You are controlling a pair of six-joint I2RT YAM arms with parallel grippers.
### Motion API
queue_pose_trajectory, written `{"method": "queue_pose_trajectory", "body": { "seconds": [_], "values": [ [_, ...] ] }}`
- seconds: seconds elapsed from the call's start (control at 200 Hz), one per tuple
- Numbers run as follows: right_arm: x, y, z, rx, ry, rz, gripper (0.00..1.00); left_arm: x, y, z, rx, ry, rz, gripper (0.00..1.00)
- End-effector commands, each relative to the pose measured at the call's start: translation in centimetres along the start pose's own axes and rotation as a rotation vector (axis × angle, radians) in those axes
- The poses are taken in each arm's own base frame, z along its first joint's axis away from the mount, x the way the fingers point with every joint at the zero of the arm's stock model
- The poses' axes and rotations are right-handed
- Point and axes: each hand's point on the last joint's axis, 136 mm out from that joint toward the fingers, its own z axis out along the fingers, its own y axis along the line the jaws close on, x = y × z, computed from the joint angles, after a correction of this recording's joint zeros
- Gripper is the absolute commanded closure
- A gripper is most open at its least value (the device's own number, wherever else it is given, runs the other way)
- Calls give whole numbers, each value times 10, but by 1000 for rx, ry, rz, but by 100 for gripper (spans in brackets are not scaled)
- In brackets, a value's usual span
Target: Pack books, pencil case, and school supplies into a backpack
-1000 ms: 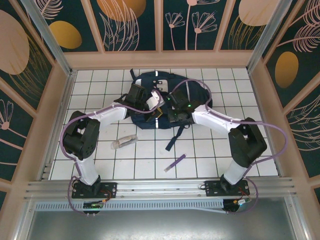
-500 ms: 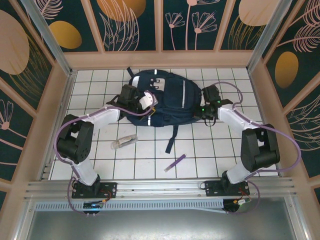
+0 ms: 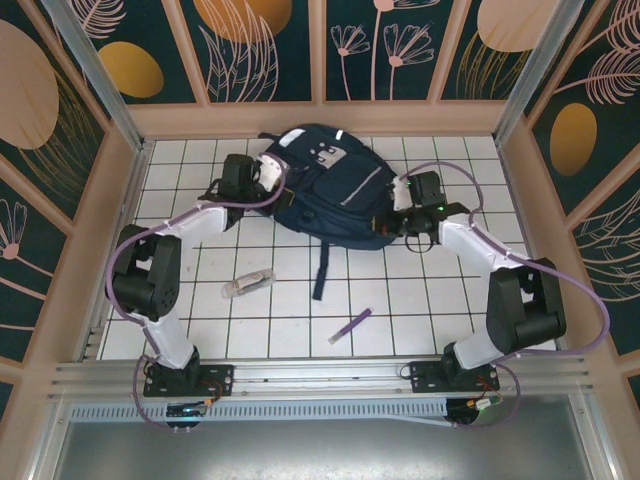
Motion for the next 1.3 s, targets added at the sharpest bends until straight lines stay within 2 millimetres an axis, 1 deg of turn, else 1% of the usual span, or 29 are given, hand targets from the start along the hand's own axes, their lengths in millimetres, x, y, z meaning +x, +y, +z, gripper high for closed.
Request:
{"method": "queue_pose_trajectory", "body": {
  "seconds": [0.0, 0.07, 0.13, 0.18, 0.255, 0.285, 0.295, 0.31, 0.34, 0.35, 0.43, 0.495, 0.53, 0.581, 0.621, 0.696, 0.791, 0.841, 0.896, 0.931, 0.961, 0.996, 1.021, 1.071, 1.111, 1.201, 1.296],
  "values": [
    [-5, 64, 12, -181, -22, -136, 100, -51, 30, -6, -88, -101, -263, 46],
    [-15, 86, 22, -228, -49, -157, 100, -45, 24, -4, -57, -21, -398, 49],
    [-21, 99, 29, -253, -63, -175, 100, -36, 6, -8, 30, 51, -467, 50],
    [-23, 105, 36, -265, -71, -191, 100, -26, -5, -15, 63, 88, -561, 50],
    [-27, 105, 45, -271, -75, -199, 100, -8, -16, -27, 74, 140, -717, 48],
    [-26, 104, 48, -276, -70, -201, 100, -2, -23, -32, 93, 160, -773, 47],
    [-23, 110, 50, -286, -62, -211, 100, 1, -25, -33, 98, 168, -795, 47],
    [-21, 111, 52, -290, -55, -215, 100, 4, -29, -34, 108, 179, -823, 46],
    [-19, 113, 55, -294, -49, -221, 100, 17, -35, -33, 114, 215, -884, 46],
    [-18, 113, 56, -295, -45, -223, 100, 13, -38, -39, 119, 206, -894, 45],
    [-12, 121, 61, -312, -30, -261, 100, 27, -58, -43, 125, 254, -968, 44],
    [-7, 128, 65, -324, -19, -299, 100, 32, -73, -41, 105, 274, -975, 42],
    [-6, 130, 66, -328, -15, -314, 100, 34, -78, -39, 86, 278, -983, 38],
    [-3, 135, 67, -334, -10, -332, 100, 37, -86, -35, 73, 280, -995, 37],
    [-2, 137, 68, -336, -6, -340, 100, 42, -89, -31, 59, 285, -1025, 37],
    [1, 140, 70, -335, 2, -356, 100, 55, -87, -24, 16, 294, -1092, 37],
    [6, 142, 72, -324, 9, -374, 100, 73, -80, -20, -52, 312, -1161, 38],
    [9, 142, 73, -316, 15, -385, 100, 80, -76, -19, -87, 313, -1180, 41],
    [12, 140, 74, -288, 21, -395, 100, 81, -70, -18, -118, 298, -1174, 49],
    [12, 136, 74, -258, 23, -395, 100, 77, -65, -18, -137, 280, -1151, 60],
    [13, 130, 76, -222, 29, -389, 100, 73, -60, -19, -163, 269, -1128, 74],
    [15, 124, 76, -192, 40, -383, 100, 68, -54, -22, -198, 256, -1103, 86],
    [17, 119, 77, -168, 49, -379, 100, 62, -49, -23, -215, 243, -1079, 92],
    [20, 107, 76, -109, 59, -370, 100, 52, -44, -24, -225, 224, -1030, 100],
    [22, 97, 75, -64, 63, -363, 100, 46, -41, -26, -230, 214, -998, 100],
    [25, 72, 69, 33, 62, -327, 100, 38, -37, -30, -219, 201, -946, 100],
    [21, 39, 57, 129, 37, -240, 100, 41, -26, -36, -198, 198, -954, 100]
  ]
}}
